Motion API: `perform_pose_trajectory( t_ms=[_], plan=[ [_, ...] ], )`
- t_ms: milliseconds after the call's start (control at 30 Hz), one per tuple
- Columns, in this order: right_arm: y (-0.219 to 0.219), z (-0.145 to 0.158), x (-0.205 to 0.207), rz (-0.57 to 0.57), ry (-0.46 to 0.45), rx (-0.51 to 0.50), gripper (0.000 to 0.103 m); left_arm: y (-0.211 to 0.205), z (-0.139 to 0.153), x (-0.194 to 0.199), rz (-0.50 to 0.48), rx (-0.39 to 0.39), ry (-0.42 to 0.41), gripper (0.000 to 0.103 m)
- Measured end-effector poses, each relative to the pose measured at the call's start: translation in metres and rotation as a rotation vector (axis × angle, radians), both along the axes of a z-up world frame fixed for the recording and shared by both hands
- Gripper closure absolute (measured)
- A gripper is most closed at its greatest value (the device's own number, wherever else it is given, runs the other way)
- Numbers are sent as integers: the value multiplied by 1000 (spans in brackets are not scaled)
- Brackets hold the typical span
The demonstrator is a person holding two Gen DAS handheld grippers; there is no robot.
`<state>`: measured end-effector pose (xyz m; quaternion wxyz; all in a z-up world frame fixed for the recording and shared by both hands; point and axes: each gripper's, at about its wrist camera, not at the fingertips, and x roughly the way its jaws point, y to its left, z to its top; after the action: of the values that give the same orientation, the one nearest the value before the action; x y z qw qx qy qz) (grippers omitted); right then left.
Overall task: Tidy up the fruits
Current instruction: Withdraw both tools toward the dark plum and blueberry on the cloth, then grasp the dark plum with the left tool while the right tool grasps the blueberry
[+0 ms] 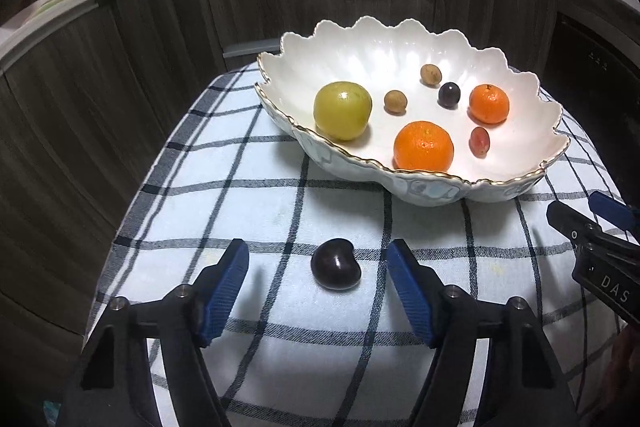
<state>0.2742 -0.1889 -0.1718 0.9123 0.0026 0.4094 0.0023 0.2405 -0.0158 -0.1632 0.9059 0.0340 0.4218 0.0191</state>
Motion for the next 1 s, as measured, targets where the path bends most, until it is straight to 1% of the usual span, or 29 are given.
perform_pose_trajectory(
  t_ms=[167, 233, 300, 400, 467, 600, 767, 867, 900, 967, 1000],
  plan=[
    [-1, -4, 7, 5, 15, 6, 41, -1, -6, 5, 3, 8, 14, 36],
    [-1, -6, 8, 8, 21, 7, 46, -1, -8, 5, 4, 3, 22, 38],
    [-1, -7, 9, 8, 23, 6, 46, -1, -9, 5, 2, -2, 30, 40],
    [-2, -9, 10, 3, 31, 12, 46, -1, -11, 6, 2, -6, 33, 41],
    [-2, -9, 10, 0, 30, 12, 50, 0, -12, 6, 2, -11, 27, 44],
    [-3, -12, 12, -1, 43, 18, 58, 1, -14, 6, 2, -22, 32, 46],
    [-4, -18, 11, -8, 57, 24, 61, 1, -19, 7, -2, -33, 53, 55],
    [-5, -18, 11, -12, 56, 25, 66, -1, -20, 7, -8, -25, 48, 57],
    [-5, -18, 11, -14, 54, 24, 71, -2, -20, 7, -10, -22, 46, 57],
    [-6, -18, 11, -17, 51, 24, 74, -2, -20, 6, -14, -25, 46, 62],
    [-6, -18, 11, -18, 50, 26, 77, -2, -20, 6, -16, -26, 45, 64]
  ],
)
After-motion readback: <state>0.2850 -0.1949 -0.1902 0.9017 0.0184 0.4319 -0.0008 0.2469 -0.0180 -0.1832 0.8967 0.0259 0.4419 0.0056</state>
